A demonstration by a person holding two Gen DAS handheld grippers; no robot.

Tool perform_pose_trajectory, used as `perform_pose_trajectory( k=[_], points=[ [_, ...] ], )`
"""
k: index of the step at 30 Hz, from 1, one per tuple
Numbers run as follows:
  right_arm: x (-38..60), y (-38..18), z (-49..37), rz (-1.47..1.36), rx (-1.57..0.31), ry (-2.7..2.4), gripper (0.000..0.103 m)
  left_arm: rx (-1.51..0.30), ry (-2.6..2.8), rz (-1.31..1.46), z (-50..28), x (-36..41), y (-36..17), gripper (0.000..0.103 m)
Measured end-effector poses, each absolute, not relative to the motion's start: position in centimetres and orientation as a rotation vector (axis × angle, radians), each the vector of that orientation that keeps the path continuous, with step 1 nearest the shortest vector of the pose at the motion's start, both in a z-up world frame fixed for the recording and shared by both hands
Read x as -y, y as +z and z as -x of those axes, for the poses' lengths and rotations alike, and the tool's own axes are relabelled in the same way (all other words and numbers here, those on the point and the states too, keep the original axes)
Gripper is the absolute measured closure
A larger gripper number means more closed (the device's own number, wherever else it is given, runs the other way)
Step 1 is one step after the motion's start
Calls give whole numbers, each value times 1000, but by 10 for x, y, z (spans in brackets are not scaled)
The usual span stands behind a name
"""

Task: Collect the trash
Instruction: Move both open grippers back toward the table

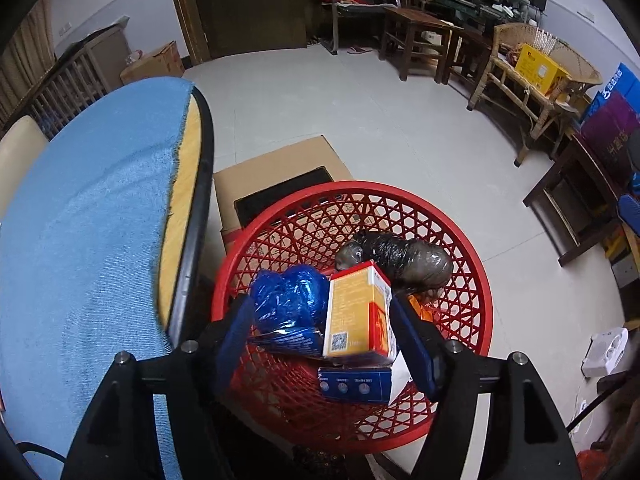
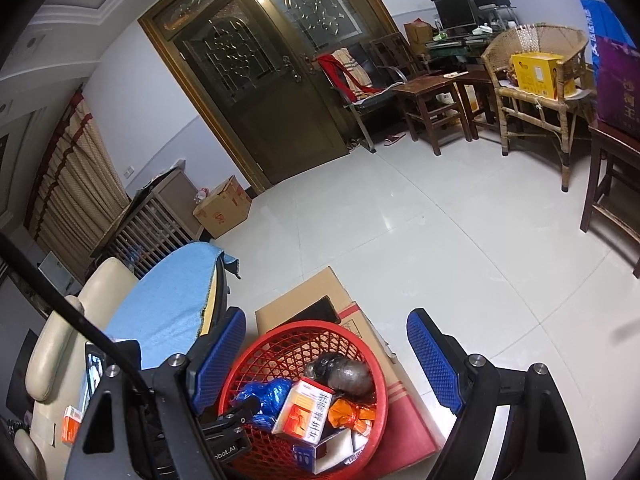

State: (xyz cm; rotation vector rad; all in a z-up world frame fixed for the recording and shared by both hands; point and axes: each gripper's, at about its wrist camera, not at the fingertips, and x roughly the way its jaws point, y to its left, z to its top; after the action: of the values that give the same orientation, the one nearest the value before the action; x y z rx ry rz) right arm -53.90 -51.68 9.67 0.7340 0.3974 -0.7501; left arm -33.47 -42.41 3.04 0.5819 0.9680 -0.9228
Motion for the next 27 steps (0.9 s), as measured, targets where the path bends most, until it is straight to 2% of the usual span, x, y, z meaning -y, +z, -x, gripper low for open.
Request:
perform_pose_trajectory(
  k=[7,14,24,27],
  points=[
    [497,102,522,-686,-437,-716,18,-901,-890,-514,320,388,59,31],
    [457,109,499,-609,-488,-652,18,-820,-831,-427,309,335,89,18],
    [390,93,481,-476,-609,-631,18,-777,-731,-301,292,244,108,18],
    [379,83,478,-431,-658,-675,4,-779,-723,-282,290,226,106,18]
  ],
)
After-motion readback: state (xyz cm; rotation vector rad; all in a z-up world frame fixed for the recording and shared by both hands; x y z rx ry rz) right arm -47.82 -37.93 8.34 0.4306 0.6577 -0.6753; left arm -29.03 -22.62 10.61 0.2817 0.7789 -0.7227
